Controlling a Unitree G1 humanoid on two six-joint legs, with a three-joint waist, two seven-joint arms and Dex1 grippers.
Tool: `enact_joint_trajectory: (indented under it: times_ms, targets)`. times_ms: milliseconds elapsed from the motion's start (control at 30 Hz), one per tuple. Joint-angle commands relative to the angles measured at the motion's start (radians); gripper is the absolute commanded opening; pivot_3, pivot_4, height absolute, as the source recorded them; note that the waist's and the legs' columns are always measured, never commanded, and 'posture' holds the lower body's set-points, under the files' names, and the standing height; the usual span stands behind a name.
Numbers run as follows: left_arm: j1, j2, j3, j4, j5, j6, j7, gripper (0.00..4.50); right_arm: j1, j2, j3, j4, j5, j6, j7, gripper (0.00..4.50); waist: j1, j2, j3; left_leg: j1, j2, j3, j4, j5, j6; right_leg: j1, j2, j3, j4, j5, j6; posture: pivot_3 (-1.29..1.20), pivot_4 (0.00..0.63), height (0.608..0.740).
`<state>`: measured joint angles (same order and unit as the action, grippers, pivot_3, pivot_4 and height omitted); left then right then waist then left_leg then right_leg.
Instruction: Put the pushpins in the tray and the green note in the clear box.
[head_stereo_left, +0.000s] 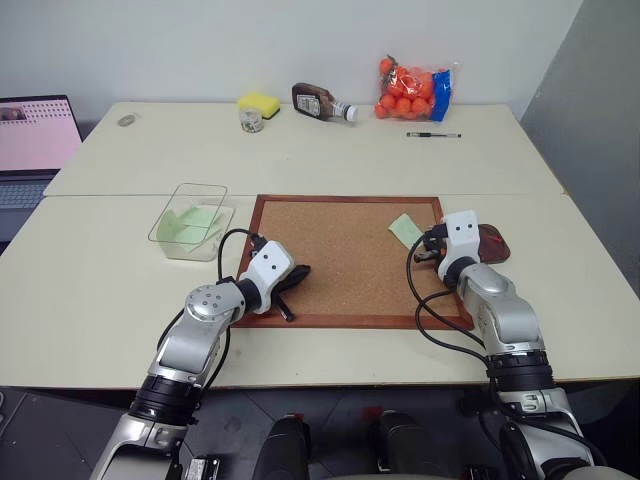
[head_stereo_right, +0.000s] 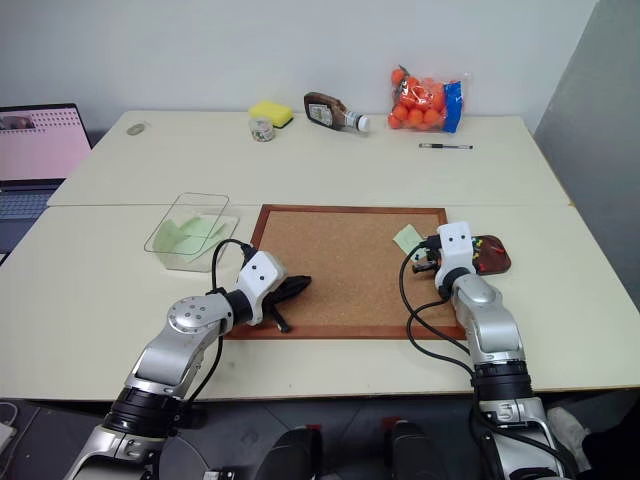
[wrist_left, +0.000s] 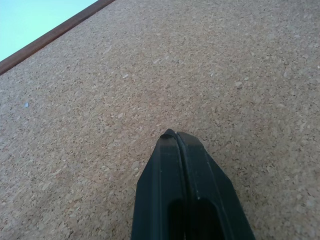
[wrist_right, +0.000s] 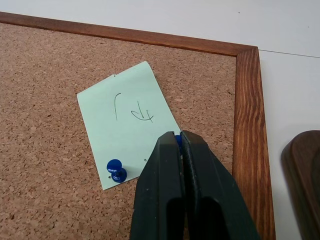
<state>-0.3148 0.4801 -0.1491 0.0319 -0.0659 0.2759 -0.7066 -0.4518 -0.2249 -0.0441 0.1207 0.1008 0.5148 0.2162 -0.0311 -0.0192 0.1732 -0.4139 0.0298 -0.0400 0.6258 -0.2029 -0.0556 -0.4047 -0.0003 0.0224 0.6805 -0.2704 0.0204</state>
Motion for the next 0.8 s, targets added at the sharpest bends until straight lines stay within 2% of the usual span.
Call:
enact_joint_trajectory:
  times_ms: [33, 367, 800]
  targets:
    - [0.025, 0.012, -0.028, 0.013, 0.026, 0.020, -0.009, 0.00, 0.000, -0.006, -0.022, -0.069, 0.009, -0.014, -0.006, 0.02, 0.000, 0.000, 0.000, 0.000, 0.000, 0.000, 0.000, 0.000, 0.000, 0.000, 0.000, 0.000, 0.000, 0.000, 0.000, 0.00, 0.150, 0.740]
    - [0.029, 0.016, -0.030, 0.018, 0.030, 0.018, -0.010, 0.00, 0.071, 0.011, -0.048, -0.190, 0.058, -0.032, 0.004, 0.02, 0.001, 0.000, 0.000, 0.000, 0.000, 0.000, -0.001, 0.000, 0.000, 0.000, 0.000, 0.000, 0.000, 0.000, 0.000, 0.00, 0.150, 0.740]
    - [0.025, 0.024, -0.033, 0.028, 0.040, 0.018, -0.001, 0.00, 0.058, 0.033, -0.056, -0.199, 0.073, -0.068, -0.003, 0.02, 0.000, 0.000, 0.000, 0.000, 0.000, 0.000, -0.001, 0.000, 0.000, 0.000, 0.000, 0.000, 0.000, 0.000, 0.000, 0.00, 0.150, 0.740]
